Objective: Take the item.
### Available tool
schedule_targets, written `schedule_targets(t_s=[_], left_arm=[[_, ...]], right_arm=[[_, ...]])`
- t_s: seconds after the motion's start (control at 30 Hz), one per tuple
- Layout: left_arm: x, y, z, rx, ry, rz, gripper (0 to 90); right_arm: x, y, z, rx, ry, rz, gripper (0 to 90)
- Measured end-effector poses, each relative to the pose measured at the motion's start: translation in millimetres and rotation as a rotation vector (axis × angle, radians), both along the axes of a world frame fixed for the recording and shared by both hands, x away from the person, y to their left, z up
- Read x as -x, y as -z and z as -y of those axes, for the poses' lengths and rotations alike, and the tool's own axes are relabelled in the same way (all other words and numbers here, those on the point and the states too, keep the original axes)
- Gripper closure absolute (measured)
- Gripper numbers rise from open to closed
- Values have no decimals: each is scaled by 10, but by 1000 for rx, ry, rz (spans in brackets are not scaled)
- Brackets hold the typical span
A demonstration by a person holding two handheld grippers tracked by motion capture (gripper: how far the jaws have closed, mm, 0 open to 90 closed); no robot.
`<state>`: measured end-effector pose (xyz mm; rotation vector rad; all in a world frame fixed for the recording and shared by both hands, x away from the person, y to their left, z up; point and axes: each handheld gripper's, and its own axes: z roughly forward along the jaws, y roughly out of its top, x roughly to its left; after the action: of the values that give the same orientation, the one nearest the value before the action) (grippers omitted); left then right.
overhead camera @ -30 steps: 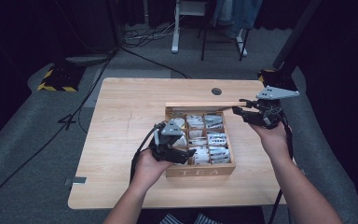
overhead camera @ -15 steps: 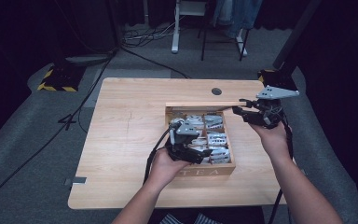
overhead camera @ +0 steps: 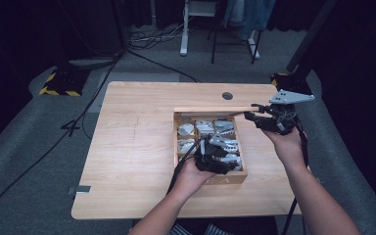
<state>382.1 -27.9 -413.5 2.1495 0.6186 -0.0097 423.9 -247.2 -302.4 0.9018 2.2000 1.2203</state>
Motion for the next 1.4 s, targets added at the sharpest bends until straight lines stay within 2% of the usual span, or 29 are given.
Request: schedule_targets(t_s=[0.1,0.2,0.23,0.27,0.37,0.5,0.53,0.57,0.6,0.7,0.83,0.9,1.0,1.13,1.23,1.4], left_arm=[[-28,49,42,-6,-1,-14,499],[-56,90,81,-20,20,-42,543],[-62,101,100,-27,28,-53,590],[-64,108,113,-25,35,-58,590],[-63,118,144,-43,52,-51,726],[-60,138,183,-68,47,-52,768],[-63,138,186,-80,50,-60,768],[-79,148,205,-115,57,-66,766],[-79,148,205,-115,57,-66,762],[-84,158,244,-150,49,-67,766],[-57,156,263,-167,67,-38,887],[-50,151,265,-173,67,-32,888],[-44,148,266,-172,65,-27,893],[-35,102,239,-142,66,-19,895],[-9,-7,199,-94,62,17,897],[21,-125,176,-79,68,43,897]], right_arm=[[1,0,-1,1,-2,-1,569],[-1,-3,0,3,-2,-1,569],[-2,-3,0,3,-2,-1,569],[-2,-3,0,3,-2,-1,569],[-2,-3,0,2,-1,-1,569],[0,-3,0,3,-1,-1,570],[0,-3,-1,4,-1,-1,570],[2,-3,-2,3,-1,0,570],[2,-3,-2,4,-1,-1,570],[3,-3,-2,4,-1,-1,570],[5,-2,-1,7,-3,0,570],[4,-2,-1,7,-4,0,570],[3,-2,-1,6,-2,0,570],[3,-2,-1,6,-3,0,570],[1,-3,-1,5,-3,-1,570],[-3,-6,-2,4,-1,-2,570]])
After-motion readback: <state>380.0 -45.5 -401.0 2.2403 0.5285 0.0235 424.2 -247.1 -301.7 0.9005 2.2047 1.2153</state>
